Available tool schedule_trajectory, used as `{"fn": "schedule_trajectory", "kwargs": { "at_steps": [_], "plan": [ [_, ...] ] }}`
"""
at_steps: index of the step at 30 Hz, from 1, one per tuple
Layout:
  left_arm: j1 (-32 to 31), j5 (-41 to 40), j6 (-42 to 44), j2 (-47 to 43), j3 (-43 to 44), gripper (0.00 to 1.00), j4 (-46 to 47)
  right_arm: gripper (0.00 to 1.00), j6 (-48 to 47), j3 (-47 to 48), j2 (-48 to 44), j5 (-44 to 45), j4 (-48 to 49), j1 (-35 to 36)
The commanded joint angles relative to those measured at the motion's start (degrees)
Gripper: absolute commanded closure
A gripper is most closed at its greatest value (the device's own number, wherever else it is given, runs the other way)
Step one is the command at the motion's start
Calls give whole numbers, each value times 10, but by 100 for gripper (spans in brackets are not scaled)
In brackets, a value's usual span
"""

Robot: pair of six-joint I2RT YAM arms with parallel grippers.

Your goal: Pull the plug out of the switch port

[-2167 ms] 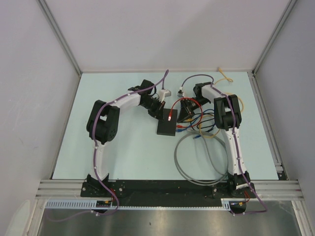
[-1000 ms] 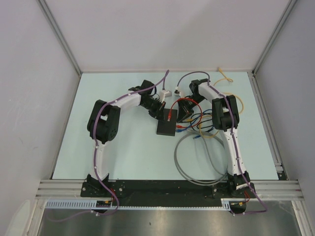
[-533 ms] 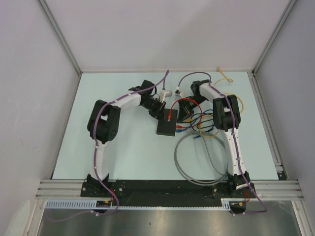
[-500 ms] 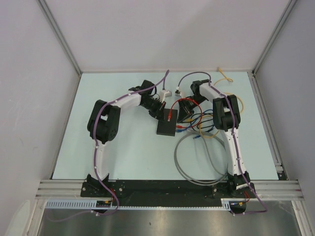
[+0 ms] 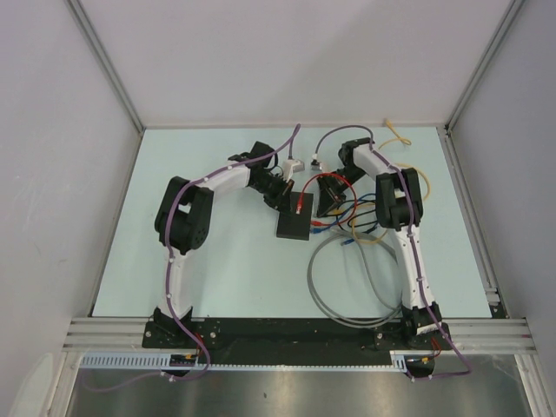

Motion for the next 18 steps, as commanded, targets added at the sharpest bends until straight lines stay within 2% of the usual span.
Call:
{"fn": "schedule_trajectory", "kwargs": {
  "at_steps": [1, 6, 8, 13, 18],
  "plan": [
    [-10, -46, 26, 18, -8, 100, -8, 100, -58, -20, -6, 40, 21, -22],
    [-10, -45, 27, 20, -6, 100, -8, 100, -56, 24, -25, -51, 21, -55],
    [-10, -45, 27, 20, -7, 100, -8, 100, -57, 44, -31, -59, 25, -61],
    [-10, -45, 27, 23, -7, 100, -6, 100, 21, 97, -36, -42, 94, -94],
    [-10, -45, 26, 23, -6, 100, -5, 100, 93, 131, -29, 20, 178, -139]
  ]
}}
